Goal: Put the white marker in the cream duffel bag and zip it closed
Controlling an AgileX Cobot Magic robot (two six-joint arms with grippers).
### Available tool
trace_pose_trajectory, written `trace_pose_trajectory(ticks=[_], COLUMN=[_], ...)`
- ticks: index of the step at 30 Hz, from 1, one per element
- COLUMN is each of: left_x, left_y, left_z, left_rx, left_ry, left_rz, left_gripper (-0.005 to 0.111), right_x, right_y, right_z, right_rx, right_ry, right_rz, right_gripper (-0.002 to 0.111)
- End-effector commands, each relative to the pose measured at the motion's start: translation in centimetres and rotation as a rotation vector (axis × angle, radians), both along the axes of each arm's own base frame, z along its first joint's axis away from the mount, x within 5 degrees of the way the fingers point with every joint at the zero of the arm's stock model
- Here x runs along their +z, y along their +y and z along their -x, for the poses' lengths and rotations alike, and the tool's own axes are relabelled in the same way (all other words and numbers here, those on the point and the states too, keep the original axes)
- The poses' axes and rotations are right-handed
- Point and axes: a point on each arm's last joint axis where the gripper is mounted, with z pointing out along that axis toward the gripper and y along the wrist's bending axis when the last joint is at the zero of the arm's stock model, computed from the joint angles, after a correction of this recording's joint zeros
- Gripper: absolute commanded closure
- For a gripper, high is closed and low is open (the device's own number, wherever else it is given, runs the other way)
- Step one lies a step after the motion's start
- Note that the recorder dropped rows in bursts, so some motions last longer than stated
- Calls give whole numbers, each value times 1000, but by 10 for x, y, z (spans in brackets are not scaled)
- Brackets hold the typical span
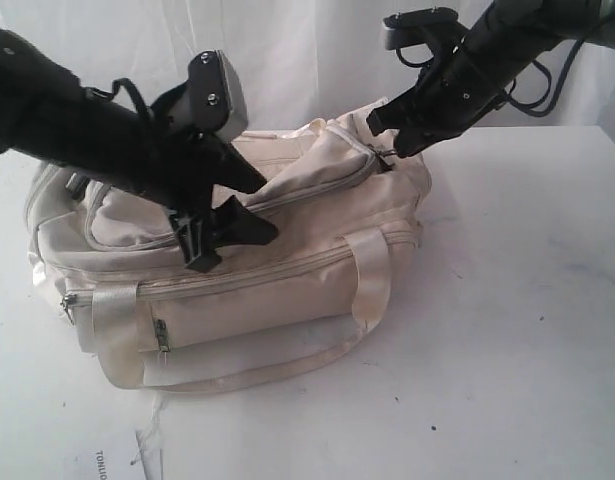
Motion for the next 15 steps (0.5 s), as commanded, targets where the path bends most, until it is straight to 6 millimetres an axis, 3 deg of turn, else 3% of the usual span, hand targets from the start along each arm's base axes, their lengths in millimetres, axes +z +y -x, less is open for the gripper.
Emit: trace_pose_trajectory(ticks=[1, 9, 15], left_x=[-5, -24, -40], left_y=[-23, -64, -78], left_z=[-17, -47, -69], left_rx=[37, 34, 104], left_ry=[40, -2, -69], left_rz=[103, 89, 54], left_gripper=[41, 41, 41], right_x=[3, 4, 5], right_y=[-3, 0, 3], right_z=[3, 4, 9], right_rx=[1, 48, 111], right_ry=[18, 13, 38], right_rz=[-6, -22, -37], right_gripper=[108, 108, 108])
